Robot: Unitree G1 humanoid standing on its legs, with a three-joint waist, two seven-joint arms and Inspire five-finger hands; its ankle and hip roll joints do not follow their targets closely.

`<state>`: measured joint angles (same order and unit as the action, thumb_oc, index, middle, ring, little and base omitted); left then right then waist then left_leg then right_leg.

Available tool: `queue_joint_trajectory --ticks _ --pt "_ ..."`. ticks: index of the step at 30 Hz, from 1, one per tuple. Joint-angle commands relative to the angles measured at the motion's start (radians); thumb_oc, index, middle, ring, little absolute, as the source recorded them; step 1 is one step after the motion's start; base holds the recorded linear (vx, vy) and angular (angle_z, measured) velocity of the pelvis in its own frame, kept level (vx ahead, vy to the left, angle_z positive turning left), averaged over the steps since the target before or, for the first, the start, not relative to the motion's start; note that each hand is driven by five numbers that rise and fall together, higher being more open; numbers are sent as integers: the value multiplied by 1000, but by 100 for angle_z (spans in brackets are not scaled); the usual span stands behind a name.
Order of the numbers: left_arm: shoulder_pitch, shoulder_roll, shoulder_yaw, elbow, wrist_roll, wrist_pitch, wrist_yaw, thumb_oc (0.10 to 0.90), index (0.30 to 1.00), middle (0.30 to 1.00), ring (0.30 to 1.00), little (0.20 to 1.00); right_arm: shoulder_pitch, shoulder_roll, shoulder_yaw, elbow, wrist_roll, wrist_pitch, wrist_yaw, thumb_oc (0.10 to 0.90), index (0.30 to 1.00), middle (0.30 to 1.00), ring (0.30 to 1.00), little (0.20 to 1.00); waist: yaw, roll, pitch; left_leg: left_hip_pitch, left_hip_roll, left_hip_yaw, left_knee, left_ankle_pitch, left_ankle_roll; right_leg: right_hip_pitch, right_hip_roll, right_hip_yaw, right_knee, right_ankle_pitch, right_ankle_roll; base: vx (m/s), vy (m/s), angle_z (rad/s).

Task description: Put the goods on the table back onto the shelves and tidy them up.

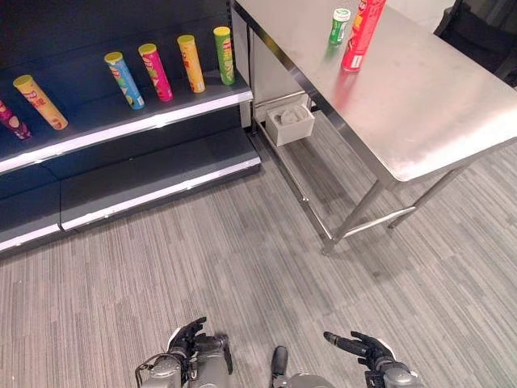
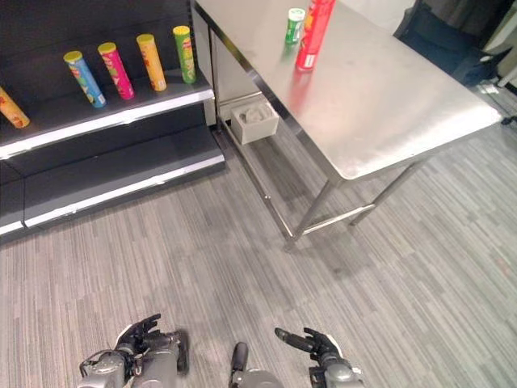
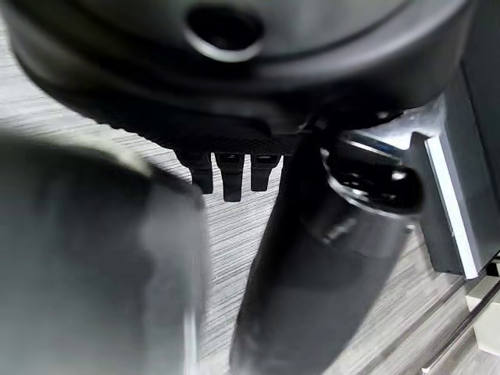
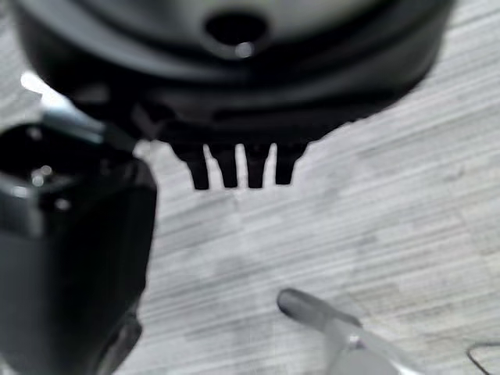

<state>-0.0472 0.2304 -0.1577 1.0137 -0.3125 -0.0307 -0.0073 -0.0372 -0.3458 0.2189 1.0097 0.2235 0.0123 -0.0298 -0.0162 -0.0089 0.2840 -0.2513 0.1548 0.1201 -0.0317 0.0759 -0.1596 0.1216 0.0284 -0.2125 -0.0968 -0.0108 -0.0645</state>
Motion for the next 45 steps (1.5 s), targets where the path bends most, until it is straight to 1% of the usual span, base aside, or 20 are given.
queue_joint_trajectory --ticks 1,3,4,7,8,11,12,13,17,19,20,25,30,31,32,33,37,41,43,45 --pt "22 17 -22 -16 7 -15 13 800 900 900 900 900 14 -52 -25 -24 9 -27 -18 800 900 900 900 900 59 13 -41 -34 0 -41 -56 132 18 59 -79 26 10 -72 167 280 114 -17" --pt "31 19 -13 -7 7 -18 11 800 900 900 900 900 17 -50 -21 -21 2 -27 -9 800 900 900 900 900 62 23 -60 -20 -7 -51 -56 120 20 70 -77 47 10 -79 175 357 202 -61" --pt "40 17 -4 -3 3 -19 6 800 900 900 900 900 22 -42 -16 -15 -24 -22 -3 800 900 900 900 900 72 31 -81 17 -22 -72 -51 158 20 107 -100 71 10 -94 187 555 383 -56" --pt "54 27 4 -3 7 -23 7 800 900 900 900 900 28 -38 -22 -27 -33 -16 2 800 900 900 900 900 83 13 -99 42 -51 -58 -17 133 45 121 -165 90 24 -82 210 323 285 -73" --pt "57 35 14 9 12 -19 7 800 900 900 900 900 26 -28 -34 -31 -27 -18 6 800 900 900 900 900 87 4 -110 73 -75 -34 -3 94 77 73 -218 111 141 -59 233 304 320 -110" --pt "54 40 18 14 16 -17 9 800 900 900 900 900 24 -27 -40 -31 -25 -16 6 800 900 900 900 900 87 2 -108 91 -91 -19 -1 77 96 25 -239 125 224 -28 240 138 261 -67" --pt "42 59 23 8 19 -18 13 800 900 900 900 900 14 -27 -57 -53 -10 -19 -2 800 900 900 900 900 68 16 -81 148 -128 5 -19 41 144 -109 -270 138 465 96 216 212 469 -12" --pt "40 72 22 1 22 -17 14 800 900 900 900 900 17 -19 -58 -56 -8 -21 -11 800 900 900 900 900 55 26 -74 191 -135 16 -46 17 154 -175 -274 99 552 104 202 257 500 4" --pt "18 77 21 -1 12 -22 21 800 900 900 900 900 6 -22 -56 -39 -1 -21 -22 800 900 900 900 900 38 27 -56 248 -141 24 -56 -28 150 -243 -229 -13 392 38 192 199 78 -7" --pt "10 77 14 -4 11 -22 22 800 900 900 900 900 -1 -23 -52 -16 0 -20 -25 800 900 900 900 900 27 16 -49 279 -149 28 -56 -56 146 -265 -209 -57 251 67 210 252 -68 -12" --pt "3 72 15 -2 14 -26 22 800 900 900 900 900 -4 -22 -53 1 3 -18 -23 800 900 900 900 900 15 4 -42 304 -156 23 -56 -71 144 -277 -198 -58 155 115 233 277 -98 -8" --pt "-1 66 13 9 28 -29 19 800 900 900 900 900 12 -24 -56 15 7 -19 -19 800 900 900 900 900 9 -20 -51 327 -155 21 -56 -90 129 -240 -200 -59 65 157 241 163 -116 14" --pt "-3 48 -4 11 27 -27 16 800 900 900 900 900 22 -28 -50 20 14 -25 -23 800 900 900 900 900 2 -29 -70 341 -100 32 -12 -115 91 -171 -166 -80 12 142 223 162 -246 7" --pt "-3 45 -9 -14 9 -26 17 800 900 900 900 900 27 -31 -40 8 16 -30 -21 800 900 900 900 900 -4 -34 -64 318 -71 33 95 -145 72 -144 -150 -78 12 114 202 121 -266 -4" --pt "-3 45 -9 -14 9 -25 17 800 900 900 900 900 27 -31 -40 8 16 -30 -21 800 900 900 900 900 -4 -33 -64 315 -70 33 99 -147 72 -144 -150 -78 13 114 201 131 -351 -4" --pt "-2 42 -10 -33 -6 -24 18 800 900 900 900 900 36 -34 -32 -15 13 -30 -16 800 900 900 900 900 -4 -37 -53 262 -50 26 241 -146 59 -121 -136 -78 14 85 177 55 -216 -3" --pt "-9 26 -8 -52 -44 -23 30 800 900 900 900 900 42 -42 -21 -11 11 -25 -18 800 900 900 900 900 9 -45 -16 114 -49 -44 514 -56 56 -81 -121 -86 14 51 136 38 -180 -8" --pt "-4 17 -18 -43 -34 -18 23 800 900 900 900 900 48 -40 -31 1 16 -21 -22 800 900 900 900 900 14 -38 -26 96 -19 -15 353 -75 66 -51 -127 -82 10 25 155 134 28 -3" --pt "0 14 -21 -30 -33 -22 26 800 900 900 900 900 44 -41 -30 7 10 -26 -32 800 900 900 900 900 37 -8 -37 79 -6 -84 127 25 43 -41 -115 -59 10 8 167 210 186 -36" --pt "2 12 -22 -22 -35 -25 26 800 900 900 900 900 39 -43 -26 9 -2 -25 -32 800 900 900 900 900 46 10 -43 88 -16 -140 39 50 29 -28 -108 -39 10 -7 173 185 174 -34"
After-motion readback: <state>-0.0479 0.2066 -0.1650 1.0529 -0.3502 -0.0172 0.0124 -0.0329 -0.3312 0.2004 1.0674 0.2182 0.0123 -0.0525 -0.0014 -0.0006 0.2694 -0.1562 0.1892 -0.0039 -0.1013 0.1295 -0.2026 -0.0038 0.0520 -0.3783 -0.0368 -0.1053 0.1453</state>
